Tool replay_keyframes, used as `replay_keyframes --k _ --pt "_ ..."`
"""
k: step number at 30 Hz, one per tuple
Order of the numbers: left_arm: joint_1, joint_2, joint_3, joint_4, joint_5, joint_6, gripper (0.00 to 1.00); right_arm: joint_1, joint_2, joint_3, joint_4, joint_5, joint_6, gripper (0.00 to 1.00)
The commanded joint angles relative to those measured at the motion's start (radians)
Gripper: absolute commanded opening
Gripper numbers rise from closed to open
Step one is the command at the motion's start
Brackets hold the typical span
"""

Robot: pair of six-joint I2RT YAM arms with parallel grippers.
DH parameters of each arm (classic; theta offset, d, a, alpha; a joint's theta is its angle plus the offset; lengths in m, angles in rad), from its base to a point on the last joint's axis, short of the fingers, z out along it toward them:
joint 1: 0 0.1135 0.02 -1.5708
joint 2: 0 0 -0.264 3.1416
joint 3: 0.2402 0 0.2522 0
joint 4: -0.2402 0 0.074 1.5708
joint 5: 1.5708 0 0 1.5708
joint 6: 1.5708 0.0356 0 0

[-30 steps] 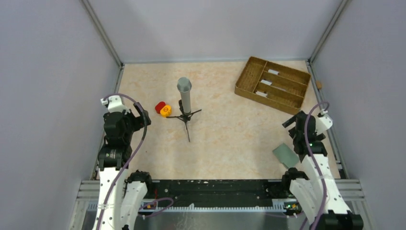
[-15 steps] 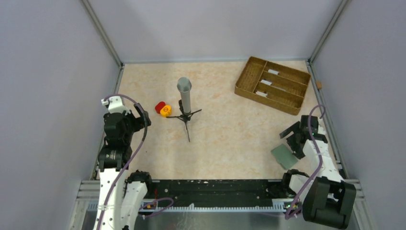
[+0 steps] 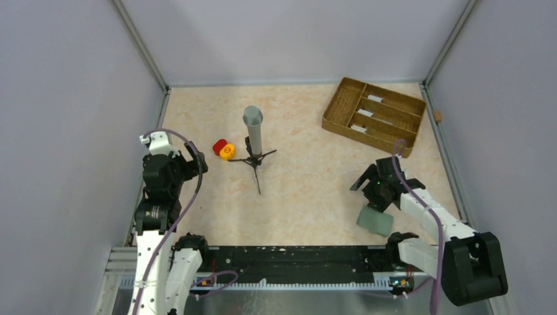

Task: Put the credit cards into the card holder
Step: Move the card holder to the center of the board.

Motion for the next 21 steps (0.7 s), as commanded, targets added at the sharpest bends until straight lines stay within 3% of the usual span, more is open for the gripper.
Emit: replay_keyframes --k 1,9,14,21 --pt "-0.001 0.003 -0.009 0.040 0.013 0.016 0.99 0.165 0.025 0.071 0.033 0.069 0.102 0.81" --pt "-0.001 0.000 -0.010 0.040 0.020 0.016 0.99 0.180 -0.072 0.157 -0.257 0.394 0.118 0.92" --pt "-0.001 -0.007 -0.012 0.042 0.024 0.018 0.99 -0.006 -0.102 0.144 -0.362 0.393 0.095 0.97" --pt "-0.003 -0.009 -0.013 0.043 0.024 0.020 0.99 -0.012 -0.159 0.097 -0.422 0.399 0.181 0.99"
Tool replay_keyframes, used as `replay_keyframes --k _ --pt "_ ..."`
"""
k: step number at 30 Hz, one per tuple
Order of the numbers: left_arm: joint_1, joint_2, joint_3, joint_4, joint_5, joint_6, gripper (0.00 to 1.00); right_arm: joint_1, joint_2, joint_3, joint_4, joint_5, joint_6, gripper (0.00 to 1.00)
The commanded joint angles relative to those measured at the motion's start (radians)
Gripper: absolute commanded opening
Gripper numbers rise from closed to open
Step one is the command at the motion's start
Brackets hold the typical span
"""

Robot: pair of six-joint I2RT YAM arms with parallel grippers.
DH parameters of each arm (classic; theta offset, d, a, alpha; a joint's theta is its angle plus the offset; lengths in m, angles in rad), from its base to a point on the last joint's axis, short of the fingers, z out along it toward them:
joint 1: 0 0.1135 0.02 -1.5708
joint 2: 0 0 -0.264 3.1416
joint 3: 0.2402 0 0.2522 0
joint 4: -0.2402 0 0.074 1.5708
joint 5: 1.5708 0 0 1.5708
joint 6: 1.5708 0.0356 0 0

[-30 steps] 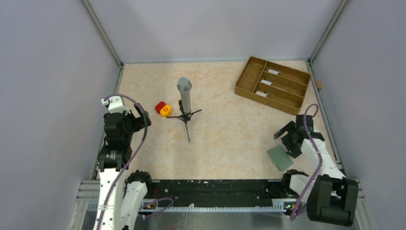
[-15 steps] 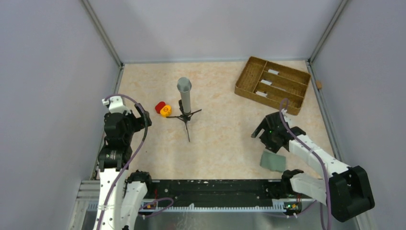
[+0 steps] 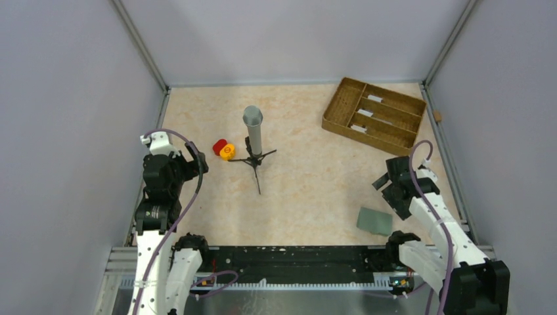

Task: Put the credit cards into the card holder
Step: Move the card holder to the center of the board, then pick up the card holder from the center of the board.

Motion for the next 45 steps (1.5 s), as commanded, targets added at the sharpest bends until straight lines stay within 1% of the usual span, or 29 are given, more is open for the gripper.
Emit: replay_keyframes --k 1,8,12,14,17,20,22,24,25,27,29,31,33,34,36,38,42,43,45 --pt "-0.003 -0.009 -0.009 0.041 0.010 0.019 0.99 -0.004 -0.039 -0.027 -0.075 0.017 0.066 0.99" --pt "-0.011 -0.012 -0.010 0.041 0.010 0.021 0.99 -0.005 -0.005 -0.074 -0.047 -0.134 0.059 0.98" --pt "-0.011 -0.012 -0.009 0.042 0.010 0.021 0.99 0.006 0.013 -0.076 -0.008 -0.247 0.063 0.94" --pt "-0.012 -0.010 -0.011 0.044 0.010 0.021 0.99 0.049 0.015 -0.074 0.032 -0.311 0.090 0.91" --pt "-0.012 -0.007 -0.011 0.045 0.010 0.021 0.99 0.170 0.056 -0.069 0.113 -0.341 0.163 0.88" --pt "-0.012 -0.003 -0.011 0.047 0.011 0.021 0.99 0.319 0.159 -0.061 0.244 -0.343 0.226 0.85" --pt "-0.013 0.001 -0.011 0.046 0.009 0.021 0.99 0.430 0.239 -0.014 0.313 -0.307 0.254 0.84" --pt "-0.013 0.005 -0.011 0.045 0.006 0.021 0.99 0.558 0.321 0.065 0.336 -0.241 0.256 0.84" --pt "-0.012 0.007 -0.009 0.044 0.005 0.022 0.99 0.599 0.354 0.108 0.340 -0.210 0.245 0.84" --pt "-0.012 0.010 -0.008 0.044 0.002 0.022 0.99 0.671 0.403 0.178 0.356 -0.158 0.194 0.84" --pt "-0.012 0.015 -0.009 0.043 0.002 0.022 0.99 0.725 0.430 0.234 0.335 -0.079 0.113 0.85" --pt "-0.012 0.018 -0.008 0.043 0.003 0.022 0.99 0.749 0.434 0.263 0.303 -0.008 0.015 0.85" --pt "-0.012 0.020 -0.008 0.043 0.009 0.022 0.99 0.756 0.415 0.260 0.309 0.019 -0.141 0.85" --pt "-0.012 0.021 -0.009 0.044 0.012 0.022 0.99 0.756 0.402 0.251 0.328 0.006 -0.217 0.85" --pt "-0.011 0.023 -0.009 0.044 0.015 0.022 0.99 0.763 0.378 0.233 0.390 -0.083 -0.400 0.81" --pt "-0.013 0.024 -0.009 0.043 0.015 0.022 0.99 0.792 0.374 0.235 0.395 -0.121 -0.527 0.81" --pt "-0.012 0.023 -0.011 0.043 0.018 0.022 0.99 0.891 0.392 0.243 0.418 -0.109 -0.699 0.81" --pt "-0.013 0.022 -0.011 0.043 0.019 0.022 0.99 0.913 0.401 0.243 0.436 -0.117 -0.731 0.81" --pt "-0.012 0.023 -0.012 0.041 0.019 0.024 0.99 0.955 0.428 0.248 0.458 -0.087 -0.765 0.81"
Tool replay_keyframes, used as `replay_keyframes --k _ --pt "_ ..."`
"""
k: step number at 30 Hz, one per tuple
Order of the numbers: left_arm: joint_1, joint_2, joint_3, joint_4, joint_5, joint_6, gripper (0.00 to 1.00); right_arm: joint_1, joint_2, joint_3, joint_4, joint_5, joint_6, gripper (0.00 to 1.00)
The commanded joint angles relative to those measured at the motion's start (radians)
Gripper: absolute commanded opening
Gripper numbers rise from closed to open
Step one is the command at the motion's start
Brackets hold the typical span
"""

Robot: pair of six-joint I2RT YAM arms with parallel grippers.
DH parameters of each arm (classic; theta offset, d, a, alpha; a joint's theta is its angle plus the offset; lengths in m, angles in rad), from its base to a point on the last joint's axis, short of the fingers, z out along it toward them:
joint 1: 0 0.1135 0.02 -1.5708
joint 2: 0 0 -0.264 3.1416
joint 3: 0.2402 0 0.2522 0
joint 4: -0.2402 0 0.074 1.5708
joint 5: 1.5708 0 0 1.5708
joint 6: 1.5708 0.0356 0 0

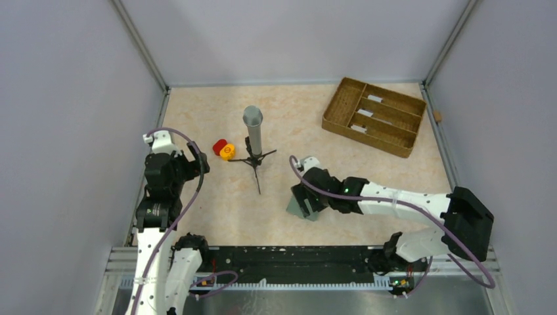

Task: Put the credit cards into the card holder
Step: Pick up the card holder from the center of the board.

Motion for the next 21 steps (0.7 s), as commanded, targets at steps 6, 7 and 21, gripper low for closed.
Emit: replay_keyframes --k 6,7,21 --pt "-0.003 0.003 -0.010 0.040 0.011 0.022 0.99 0.188 0.130 0.036 0.121 0.097 -0.296 0.77" --pt "-0.002 0.003 -0.010 0.040 0.013 0.021 0.99 0.201 0.144 0.037 0.131 0.106 -0.310 0.77" --pt "-0.007 -0.002 -0.016 0.022 0.099 0.031 0.99 0.300 0.395 0.084 0.149 0.379 -0.388 0.45"
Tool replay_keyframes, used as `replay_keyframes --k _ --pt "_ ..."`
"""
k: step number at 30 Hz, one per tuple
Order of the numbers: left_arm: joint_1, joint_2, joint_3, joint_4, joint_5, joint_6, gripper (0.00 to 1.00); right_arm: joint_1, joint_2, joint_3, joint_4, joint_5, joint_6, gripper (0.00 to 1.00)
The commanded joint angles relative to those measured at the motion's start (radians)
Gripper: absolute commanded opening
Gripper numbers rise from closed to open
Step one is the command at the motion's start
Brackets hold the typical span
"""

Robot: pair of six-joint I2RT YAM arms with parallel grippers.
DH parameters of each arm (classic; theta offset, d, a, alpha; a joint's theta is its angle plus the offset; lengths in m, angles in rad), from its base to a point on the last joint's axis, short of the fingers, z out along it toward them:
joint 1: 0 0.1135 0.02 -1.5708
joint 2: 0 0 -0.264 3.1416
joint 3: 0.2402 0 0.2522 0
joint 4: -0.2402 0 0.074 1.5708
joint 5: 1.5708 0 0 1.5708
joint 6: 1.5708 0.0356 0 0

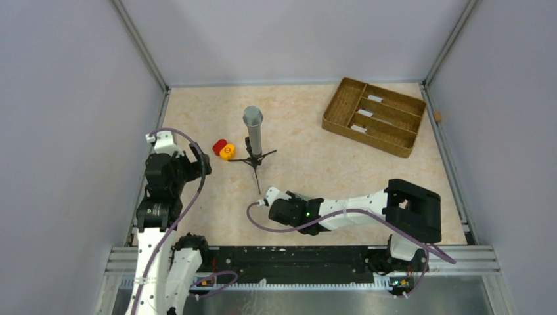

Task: Put the credit cards into the card holder
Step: Pick up the card holder from the center of the board.

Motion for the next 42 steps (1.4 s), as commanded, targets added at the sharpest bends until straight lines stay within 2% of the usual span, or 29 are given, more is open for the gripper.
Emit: replay_keyframes --k 1,4,5,8,10,14,19,25,28,31,35,40,42 --pt "-0.011 -0.004 -0.010 0.017 0.072 0.010 0.99 0.005 0.047 -0.002 0.017 0.133 -0.008 0.36" --pt "-0.025 -0.016 -0.014 0.006 0.104 -0.060 0.98 0.005 0.049 0.000 0.046 0.185 0.007 0.06" --pt "-0.064 -0.026 -0.025 0.012 0.114 -0.097 0.97 0.005 0.043 0.005 0.048 0.202 0.020 0.00" --pt "-0.147 -0.052 -0.085 0.044 0.134 -0.218 0.95 0.002 -0.014 0.014 0.055 0.214 0.064 0.00" --pt "-0.243 -0.065 -0.117 0.064 0.098 -0.279 0.95 -0.019 -0.083 0.008 0.068 0.157 0.108 0.00" --pt "-0.442 -0.067 -0.172 0.104 0.040 -0.382 0.94 -0.139 -0.321 -0.082 0.179 -0.126 0.220 0.00" --pt "-0.557 -0.110 -0.306 0.310 0.110 -0.481 0.93 -0.296 -0.561 -0.228 0.333 -0.448 0.349 0.00" --pt "-0.603 -0.178 -0.448 0.628 0.308 -0.538 0.93 -0.448 -0.688 -0.386 0.677 -0.919 0.536 0.00" --pt "-0.609 -0.187 -0.485 0.737 0.425 -0.568 0.93 -0.474 -0.685 -0.430 0.867 -1.052 0.647 0.00" --pt "-0.610 -0.196 -0.514 0.813 0.496 -0.612 0.95 -0.485 -0.669 -0.458 1.059 -1.135 0.766 0.00" --pt "-0.611 -0.232 -0.545 0.899 0.556 -0.671 0.99 -0.487 -0.657 -0.479 1.225 -1.172 0.883 0.00" --pt "-0.612 -0.267 -0.557 0.986 0.617 -0.730 0.98 -0.488 -0.630 -0.486 1.322 -1.194 0.946 0.00" --pt "-0.612 -0.262 -0.553 1.007 0.643 -0.750 0.92 -0.489 -0.620 -0.483 1.338 -1.199 0.954 0.00"
